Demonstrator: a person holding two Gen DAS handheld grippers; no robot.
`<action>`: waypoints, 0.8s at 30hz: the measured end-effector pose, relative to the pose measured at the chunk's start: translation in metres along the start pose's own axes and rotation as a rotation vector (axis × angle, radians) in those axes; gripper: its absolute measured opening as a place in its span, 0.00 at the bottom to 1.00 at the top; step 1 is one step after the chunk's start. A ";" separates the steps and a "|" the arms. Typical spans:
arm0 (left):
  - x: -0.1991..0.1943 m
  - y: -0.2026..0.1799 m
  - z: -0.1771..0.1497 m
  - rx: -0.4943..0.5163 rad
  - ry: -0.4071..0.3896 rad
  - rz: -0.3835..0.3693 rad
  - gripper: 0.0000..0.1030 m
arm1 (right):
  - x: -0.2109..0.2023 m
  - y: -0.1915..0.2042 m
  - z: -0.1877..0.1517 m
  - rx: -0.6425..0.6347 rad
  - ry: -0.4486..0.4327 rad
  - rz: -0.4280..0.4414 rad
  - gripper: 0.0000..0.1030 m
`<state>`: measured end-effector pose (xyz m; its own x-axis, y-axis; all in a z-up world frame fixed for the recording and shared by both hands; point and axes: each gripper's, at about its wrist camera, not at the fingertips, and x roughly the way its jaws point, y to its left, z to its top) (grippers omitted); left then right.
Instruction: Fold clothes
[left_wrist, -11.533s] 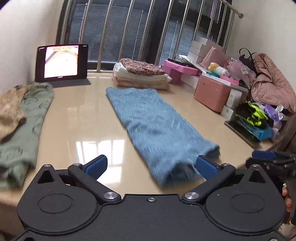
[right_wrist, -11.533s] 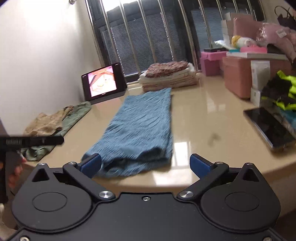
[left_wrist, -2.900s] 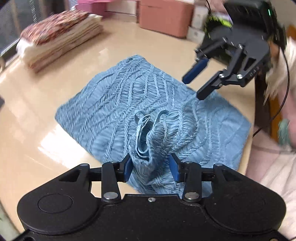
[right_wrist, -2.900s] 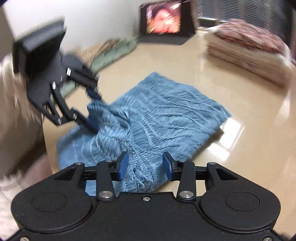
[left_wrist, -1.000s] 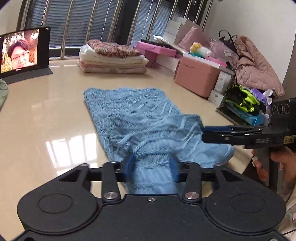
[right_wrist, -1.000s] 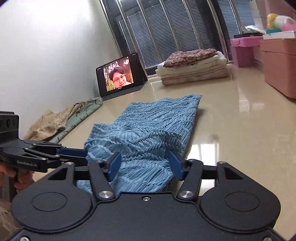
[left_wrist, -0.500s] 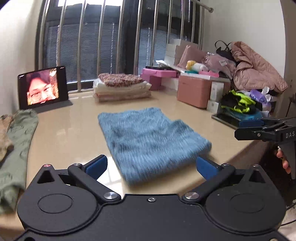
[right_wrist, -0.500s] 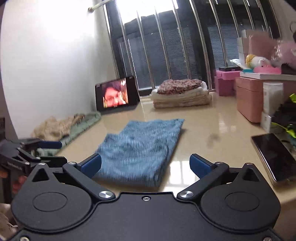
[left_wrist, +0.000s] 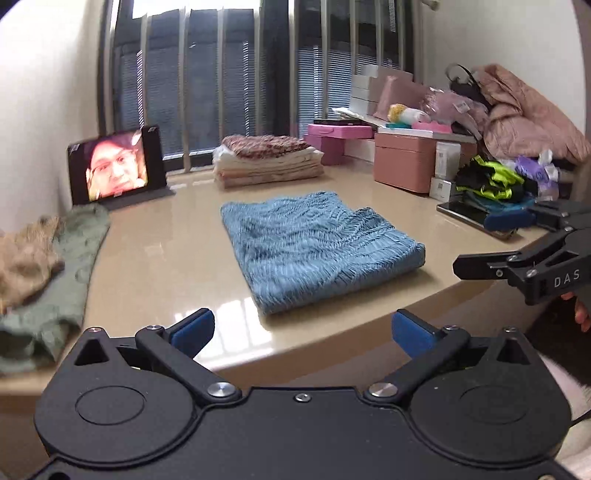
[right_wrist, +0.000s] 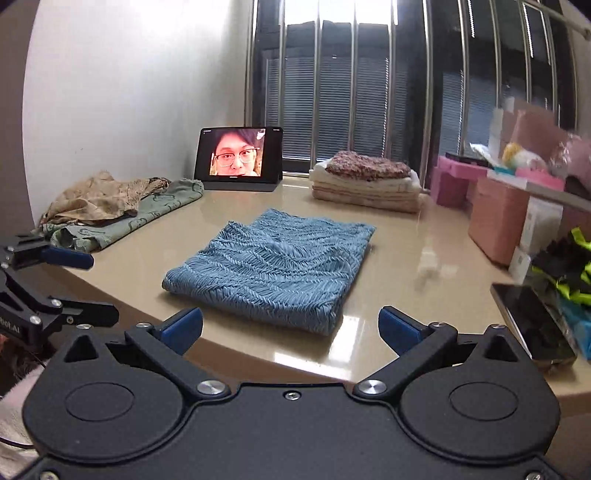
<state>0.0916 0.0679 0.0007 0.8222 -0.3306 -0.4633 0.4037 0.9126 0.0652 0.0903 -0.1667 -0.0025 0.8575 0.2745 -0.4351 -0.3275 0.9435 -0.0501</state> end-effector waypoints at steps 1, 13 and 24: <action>0.001 0.000 0.005 0.048 -0.003 0.012 1.00 | 0.003 0.001 0.002 -0.027 0.009 -0.004 1.00; 0.043 -0.026 0.014 0.785 -0.001 0.055 1.00 | 0.045 0.026 0.015 -0.800 0.111 -0.035 0.99; 0.065 -0.029 0.003 0.846 0.037 0.032 1.00 | 0.098 0.080 0.015 -1.095 0.089 0.127 0.87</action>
<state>0.1350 0.0193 -0.0287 0.8304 -0.2860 -0.4781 0.5571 0.4290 0.7111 0.1540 -0.0613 -0.0361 0.7753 0.3020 -0.5547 -0.6232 0.2231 -0.7496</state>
